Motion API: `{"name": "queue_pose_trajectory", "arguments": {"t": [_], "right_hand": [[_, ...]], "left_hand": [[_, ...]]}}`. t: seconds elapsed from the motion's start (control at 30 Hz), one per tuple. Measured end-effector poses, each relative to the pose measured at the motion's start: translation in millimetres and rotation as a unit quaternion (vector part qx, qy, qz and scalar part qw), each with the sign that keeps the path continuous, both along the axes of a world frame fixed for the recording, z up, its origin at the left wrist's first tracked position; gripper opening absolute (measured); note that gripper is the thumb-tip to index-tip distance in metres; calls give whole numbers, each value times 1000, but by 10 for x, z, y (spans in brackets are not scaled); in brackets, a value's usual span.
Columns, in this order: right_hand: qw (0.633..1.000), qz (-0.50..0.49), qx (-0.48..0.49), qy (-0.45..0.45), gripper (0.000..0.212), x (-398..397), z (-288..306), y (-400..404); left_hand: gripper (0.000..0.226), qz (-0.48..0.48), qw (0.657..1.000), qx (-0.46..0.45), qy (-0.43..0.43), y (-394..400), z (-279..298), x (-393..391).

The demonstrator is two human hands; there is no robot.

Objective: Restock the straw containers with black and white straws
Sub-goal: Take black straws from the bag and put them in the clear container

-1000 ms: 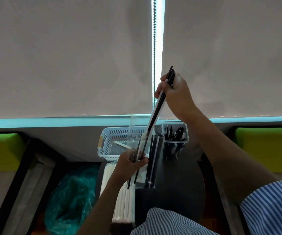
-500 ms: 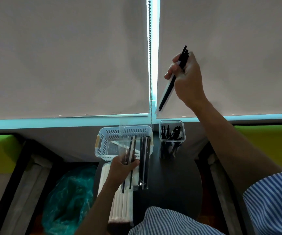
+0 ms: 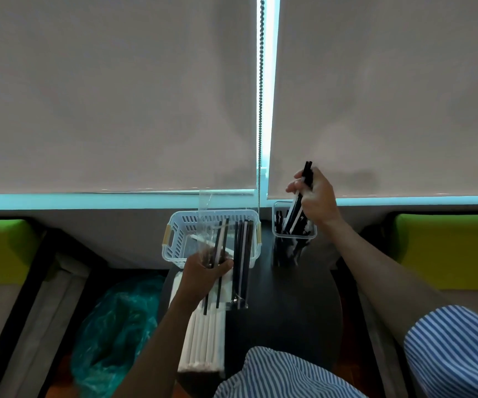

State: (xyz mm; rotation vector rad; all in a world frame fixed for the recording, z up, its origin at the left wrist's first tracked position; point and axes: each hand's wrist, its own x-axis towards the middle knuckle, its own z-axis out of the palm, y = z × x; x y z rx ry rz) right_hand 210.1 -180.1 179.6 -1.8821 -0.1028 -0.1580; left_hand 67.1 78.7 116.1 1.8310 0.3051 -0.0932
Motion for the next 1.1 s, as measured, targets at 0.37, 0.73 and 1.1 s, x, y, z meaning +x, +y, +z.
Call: {"name": "queue_pose_trajectory", "arguments": {"t": [0.37,0.73,1.1], "right_hand": [[996,17,-86,25,15,-33,-317,-29],[981,17,-156,116,7,-18,-386,-5],[986,-18,-120,115,18,-50,-337,81]], "left_hand": [[14,-15,1000,-12,5,-43,40,-41],[13,-37,999,1,5,-79,57,-30],[15,-40,999,-3,-4,-61,69,-30]]}}
